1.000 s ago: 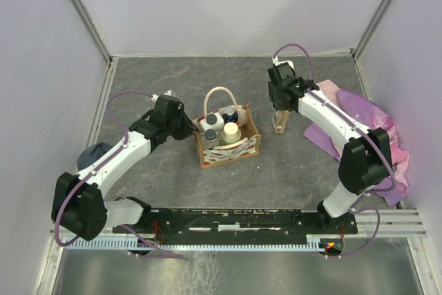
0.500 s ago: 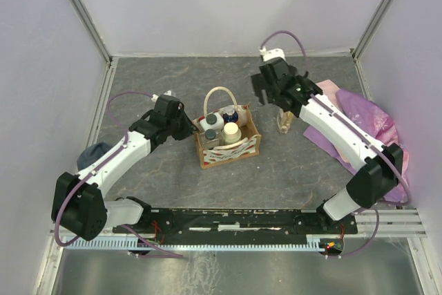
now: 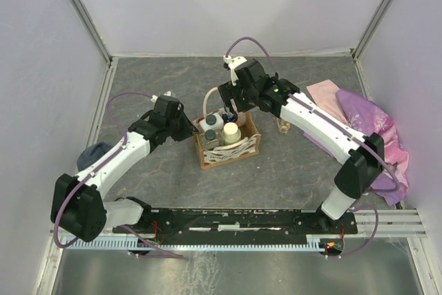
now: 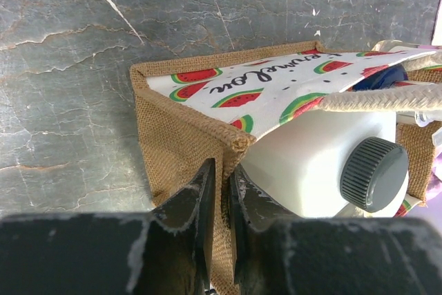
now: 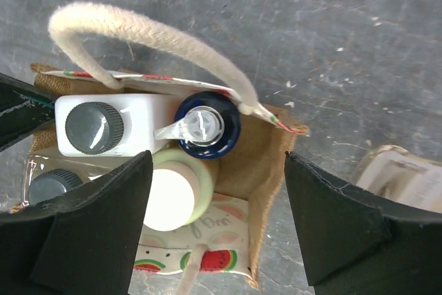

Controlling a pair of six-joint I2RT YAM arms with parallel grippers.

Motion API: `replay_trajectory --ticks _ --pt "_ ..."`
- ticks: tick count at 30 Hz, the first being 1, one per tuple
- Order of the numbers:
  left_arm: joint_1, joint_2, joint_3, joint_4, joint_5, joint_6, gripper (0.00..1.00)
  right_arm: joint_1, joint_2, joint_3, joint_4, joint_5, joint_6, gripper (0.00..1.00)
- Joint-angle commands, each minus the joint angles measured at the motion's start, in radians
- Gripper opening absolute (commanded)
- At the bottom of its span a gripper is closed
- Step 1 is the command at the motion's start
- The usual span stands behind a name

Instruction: Take the personal care products out of the canvas bag

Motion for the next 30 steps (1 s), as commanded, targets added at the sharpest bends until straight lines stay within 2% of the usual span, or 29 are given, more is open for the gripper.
replay_trajectory --ticks 1,8,25,30 --pt "0.002 -0.020 0.012 -0.060 0.025 0.007 0.20 0.002 0.039 0.006 0.024 -0.115 0.004 0.84" --pt "0.002 -0.015 0.000 -0.049 0.035 0.002 0.20 0.006 0.083 -0.002 0.010 -0.114 -0.002 0.83" --pt "0.001 -0.030 -0.006 -0.073 0.039 0.015 0.22 0.008 0.248 -0.064 0.139 -0.073 -0.021 0.77" --pt "0.001 -0.030 -0.005 -0.076 0.043 0.016 0.22 0.010 0.240 -0.059 0.140 -0.051 -0.023 0.59"
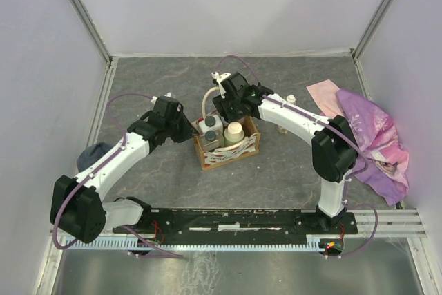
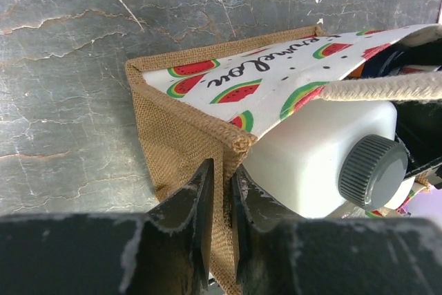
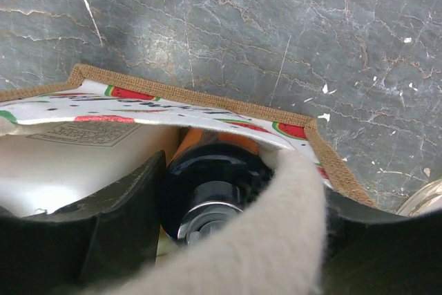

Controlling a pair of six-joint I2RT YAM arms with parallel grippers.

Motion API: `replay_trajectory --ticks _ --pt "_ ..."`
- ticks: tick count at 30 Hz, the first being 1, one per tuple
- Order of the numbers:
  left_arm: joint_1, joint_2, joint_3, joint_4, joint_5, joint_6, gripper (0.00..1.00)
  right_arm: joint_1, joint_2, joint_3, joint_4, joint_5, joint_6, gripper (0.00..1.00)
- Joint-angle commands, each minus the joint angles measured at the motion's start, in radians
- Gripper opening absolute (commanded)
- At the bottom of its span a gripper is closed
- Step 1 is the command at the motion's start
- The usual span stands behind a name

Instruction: Take the personal care products out of the canvas bag

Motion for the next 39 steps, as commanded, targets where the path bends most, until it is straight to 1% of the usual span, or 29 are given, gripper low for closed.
replay_trajectory --ticks 1,5,11,16,18,22,25,30,35,39 --pt "0.001 -0.021 -0.003 -0.050 0.018 0.016 0.22 0.007 -0.018 -0.007 0.023 0.030 -0.007 0.57" --pt "0.001 -0.025 -0.007 -0.053 0.011 0.019 0.23 0.006 -0.108 0.049 -0.040 0.060 -0.008 0.56" --pt "0.002 -0.015 -0.012 -0.048 0.025 0.016 0.23 0.000 -0.219 0.213 -0.150 0.121 -0.049 0.54" --pt "0.002 -0.022 -0.022 -0.048 0.025 0.016 0.23 -0.063 -0.227 0.364 -0.220 0.083 -0.030 0.47" --pt "0.001 -0.028 -0.026 -0.048 0.025 0.015 0.23 -0.087 -0.225 0.411 -0.239 0.092 -0.034 0.47" --pt "0.001 -0.033 -0.037 -0.043 0.025 0.011 0.23 -0.148 -0.228 0.448 -0.239 0.096 -0.030 0.47" --pt "0.002 -0.025 -0.035 -0.040 0.033 0.011 0.24 -0.190 -0.221 0.431 -0.221 0.086 -0.027 0.47" --pt "0.002 -0.017 -0.034 -0.033 0.040 0.010 0.24 -0.241 -0.196 0.329 -0.154 0.069 -0.016 0.48" --pt "0.001 -0.015 -0.035 -0.034 0.039 0.010 0.24 -0.266 -0.154 0.186 -0.046 0.066 -0.003 0.48" --pt "0.002 -0.009 -0.033 -0.029 0.041 0.008 0.24 -0.271 -0.118 0.077 0.079 0.087 0.021 0.48"
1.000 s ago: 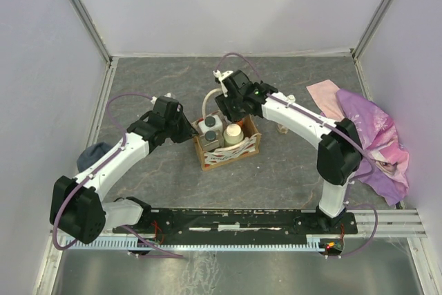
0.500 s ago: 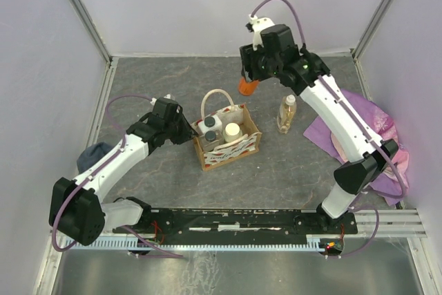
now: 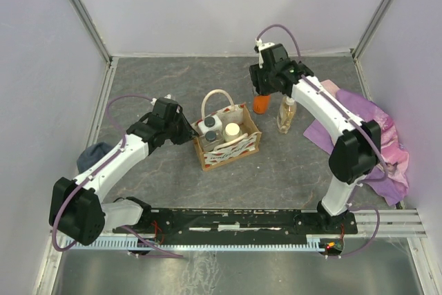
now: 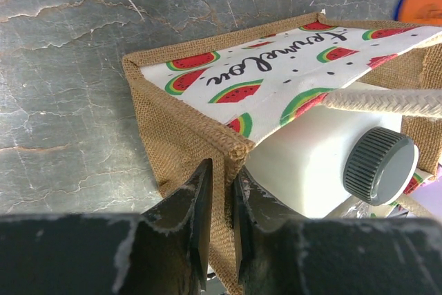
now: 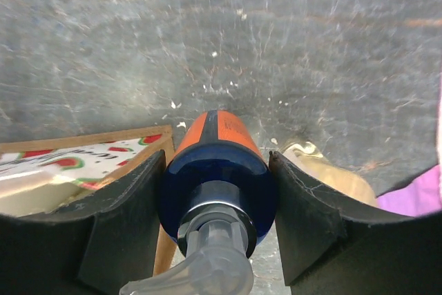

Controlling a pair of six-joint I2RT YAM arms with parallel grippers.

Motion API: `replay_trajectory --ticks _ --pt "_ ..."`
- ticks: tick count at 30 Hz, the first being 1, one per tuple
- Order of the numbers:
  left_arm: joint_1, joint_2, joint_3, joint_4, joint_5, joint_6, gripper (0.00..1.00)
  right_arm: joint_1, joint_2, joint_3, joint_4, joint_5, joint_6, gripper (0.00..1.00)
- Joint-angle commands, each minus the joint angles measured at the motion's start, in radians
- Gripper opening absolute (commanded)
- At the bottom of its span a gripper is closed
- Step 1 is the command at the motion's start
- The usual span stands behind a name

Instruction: Take the personal care products out of the canvas bag

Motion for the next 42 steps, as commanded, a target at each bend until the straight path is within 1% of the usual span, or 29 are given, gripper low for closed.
replay_trajectory --ticks 1,4,6,9,10,11,13,16,18,22,26,30,34,37,42 --pt "0.002 0.008 -0.008 -0.027 0.023 0.008 0.24 -0.006 0.018 -0.078 0.238 0.007 0.040 0.48" --pt "0.000 -0.010 0.019 -0.052 -0.004 0.017 0.24 -0.005 0.043 -0.118 0.277 0.009 0.055 0.48" --pt "-0.001 -0.036 0.047 -0.078 -0.049 0.031 0.24 -0.006 0.051 -0.132 0.286 0.013 0.057 0.51" --pt "0.000 -0.067 0.094 -0.127 -0.107 0.058 0.25 -0.007 0.054 -0.143 0.281 0.030 0.057 0.69" --pt "-0.001 -0.072 0.111 -0.142 -0.121 0.066 0.26 -0.006 0.049 -0.144 0.273 0.037 0.057 0.78" --pt "0.000 -0.077 0.131 -0.158 -0.135 0.072 0.26 -0.006 0.040 -0.144 0.267 0.041 0.057 0.85" --pt "0.000 -0.092 0.165 -0.173 -0.149 0.087 0.26 -0.004 0.006 -0.147 0.259 0.045 0.048 0.90" --pt "0.001 -0.115 0.192 -0.169 -0.165 0.095 0.26 0.000 -0.054 -0.149 0.242 0.056 0.040 0.91" --pt "0.000 -0.102 0.213 -0.180 -0.159 0.101 0.26 0.018 -0.105 -0.145 0.227 0.049 0.040 0.91" --pt "0.000 -0.077 0.225 -0.173 -0.127 0.090 0.27 0.109 -0.177 -0.096 0.171 -0.004 0.036 0.91" --pt "-0.003 -0.069 0.211 -0.133 -0.103 0.076 0.27 0.203 -0.150 0.019 0.050 -0.094 0.031 0.91" --pt "-0.004 -0.039 0.194 -0.121 -0.111 0.084 0.27 0.270 -0.117 0.056 -0.010 -0.141 0.032 0.91" --pt "-0.004 -0.047 0.151 -0.082 -0.109 0.067 0.27 0.302 -0.083 0.043 -0.029 -0.201 0.025 0.91" --pt "-0.005 -0.056 0.126 -0.081 -0.140 0.065 0.27 0.325 -0.054 0.028 -0.016 -0.240 0.040 0.92" --pt "-0.004 -0.072 0.094 -0.086 -0.152 0.061 0.28 0.372 0.003 0.022 0.006 -0.227 0.059 0.94"
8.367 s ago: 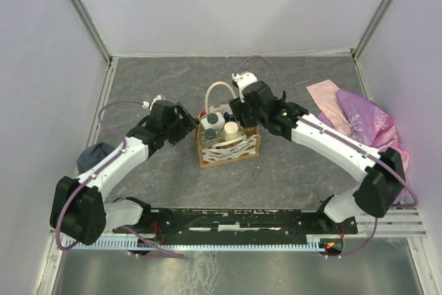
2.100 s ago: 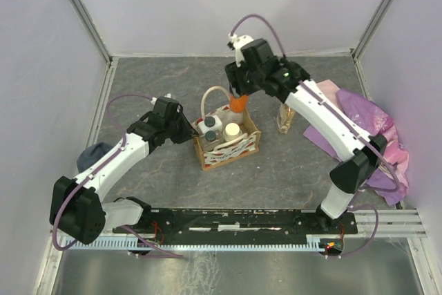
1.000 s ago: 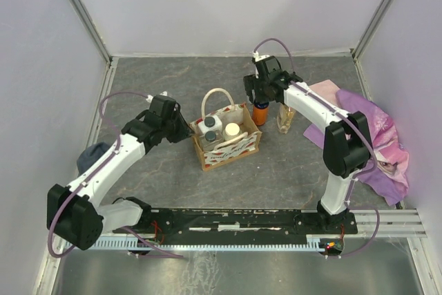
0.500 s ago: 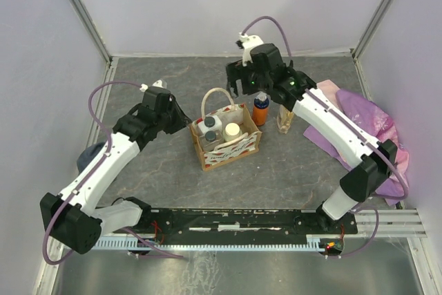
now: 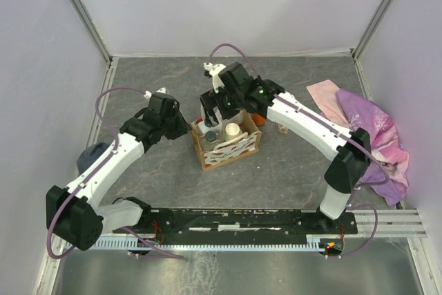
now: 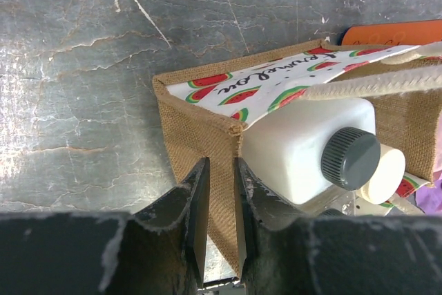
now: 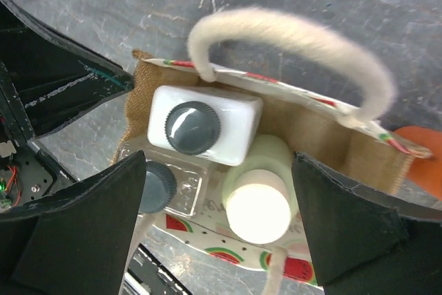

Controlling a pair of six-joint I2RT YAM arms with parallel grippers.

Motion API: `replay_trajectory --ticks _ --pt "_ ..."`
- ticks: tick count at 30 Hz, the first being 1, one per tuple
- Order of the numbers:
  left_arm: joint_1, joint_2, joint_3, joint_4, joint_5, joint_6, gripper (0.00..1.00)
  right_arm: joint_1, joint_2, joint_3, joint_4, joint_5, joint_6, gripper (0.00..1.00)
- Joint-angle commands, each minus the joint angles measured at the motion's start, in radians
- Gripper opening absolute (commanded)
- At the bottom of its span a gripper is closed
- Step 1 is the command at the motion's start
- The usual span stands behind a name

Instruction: Take the personal care products out of the canvas bag

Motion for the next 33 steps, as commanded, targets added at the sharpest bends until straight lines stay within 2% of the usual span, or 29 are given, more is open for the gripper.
replay_trajectory --ticks 1,7,13,20,22,26,30,33 --pt "-0.003 -0.037 -0.017 0.033 -0.021 0.008 0.28 0.044 0.034 0.001 0.026 -0.022 0.018 0.94" --pt "-0.002 -0.054 -0.032 0.025 -0.025 0.009 0.28 0.089 0.095 0.017 0.028 0.025 0.020 1.00" --pt "-0.003 -0.036 -0.041 0.031 0.006 0.009 0.28 0.112 0.148 0.011 0.028 0.157 0.004 1.00" --pt "-0.003 -0.035 -0.045 0.039 0.011 0.013 0.28 0.112 0.182 0.000 0.058 0.207 0.000 0.99" --pt "-0.003 -0.033 -0.046 0.038 0.012 0.016 0.28 0.111 0.196 0.017 0.052 0.212 0.002 0.94" --pt "-0.003 -0.038 -0.054 0.034 0.012 0.019 0.28 0.112 0.188 0.059 0.023 0.223 0.001 0.65" --pt "-0.003 -0.042 -0.059 0.031 0.007 0.022 0.29 0.112 0.123 0.135 -0.027 0.260 -0.026 0.57" --pt "-0.003 -0.037 -0.060 0.039 0.009 0.022 0.29 0.109 0.071 0.218 -0.068 0.311 -0.062 0.56"
